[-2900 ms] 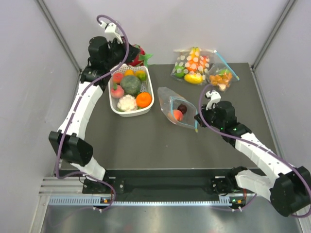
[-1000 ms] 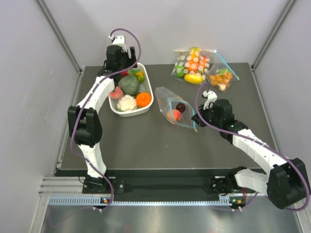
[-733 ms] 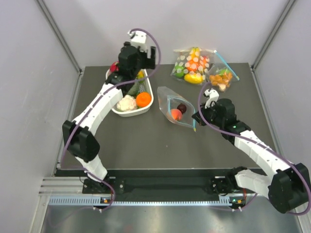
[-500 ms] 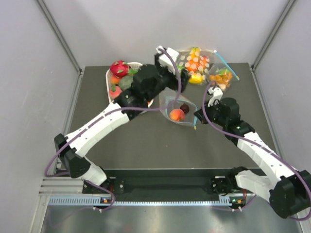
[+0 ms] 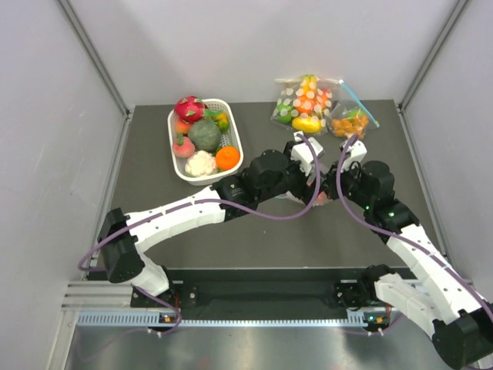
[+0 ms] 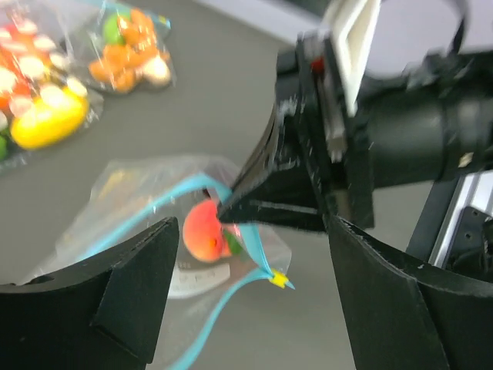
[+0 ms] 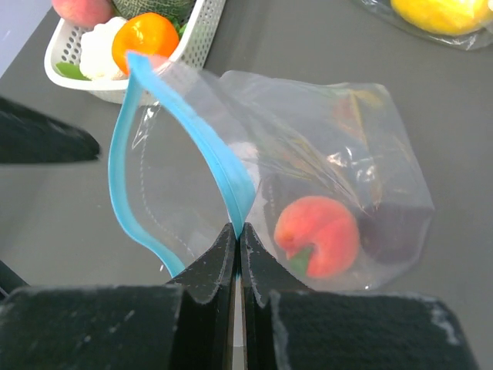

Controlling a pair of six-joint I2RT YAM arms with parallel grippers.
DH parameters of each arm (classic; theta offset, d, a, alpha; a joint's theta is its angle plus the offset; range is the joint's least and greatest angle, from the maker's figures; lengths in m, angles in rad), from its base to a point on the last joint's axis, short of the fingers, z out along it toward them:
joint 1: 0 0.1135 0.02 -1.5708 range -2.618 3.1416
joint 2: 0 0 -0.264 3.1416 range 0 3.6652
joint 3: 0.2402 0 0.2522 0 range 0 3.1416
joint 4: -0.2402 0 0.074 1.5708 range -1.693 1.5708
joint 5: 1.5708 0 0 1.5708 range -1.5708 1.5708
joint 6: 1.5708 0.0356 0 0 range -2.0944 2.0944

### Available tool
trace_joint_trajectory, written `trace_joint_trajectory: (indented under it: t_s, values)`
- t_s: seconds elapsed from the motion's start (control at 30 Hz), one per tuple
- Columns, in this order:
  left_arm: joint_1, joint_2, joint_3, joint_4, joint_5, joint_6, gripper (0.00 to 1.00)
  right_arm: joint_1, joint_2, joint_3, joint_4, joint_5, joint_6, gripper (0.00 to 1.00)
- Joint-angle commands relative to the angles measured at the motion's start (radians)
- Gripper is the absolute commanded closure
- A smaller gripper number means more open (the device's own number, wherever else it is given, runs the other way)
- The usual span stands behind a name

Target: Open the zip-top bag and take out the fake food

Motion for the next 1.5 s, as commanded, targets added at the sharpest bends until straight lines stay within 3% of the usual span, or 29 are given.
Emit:
trace_joint_trajectory:
  t_s: [0.0, 0.27, 0.5, 0.83, 0.97, 1.13, 1.47]
  values:
    - [-0.010, -0.035, -0.048, 0.105, -0.031, -0.035, 0.17, -0.012, -0.024, 0.029, 0.001, 0.021, -0.004, 1.00]
    - [-0.006, -0.034, -0.125, 0.136, -0.182, 0.010, 0.21, -0.012, -0.050, -0.001, -0.010, 0.011, -0.001, 1.00]
    - [0.057, -0.002, -0.174, 0.176, -0.149, -0.013, 0.34, -0.011, -0.043, -0.015, -0.022, -0.005, -0.003, 1.00]
    - [0.070, 0.196, -0.134, 0.248, -0.106, -0.038, 0.37, -0.012, -0.010, -0.090, 0.027, -0.054, 0.025, 1.00]
    - [0.070, 0.247, -0.123, 0.263, -0.094, -0.048, 0.35, -0.012, -0.007, -0.092, 0.031, -0.054, 0.022, 1.00]
    - [0.073, 0.307, -0.105, 0.285, -0.088, -0.050, 0.19, -0.012, 0.010, -0.086, 0.056, -0.055, 0.026, 1.00]
    - [0.117, 0.437, -0.039, 0.369, -0.017, -0.102, 0.13, -0.011, 0.031, -0.070, 0.056, -0.051, 0.026, 1.00]
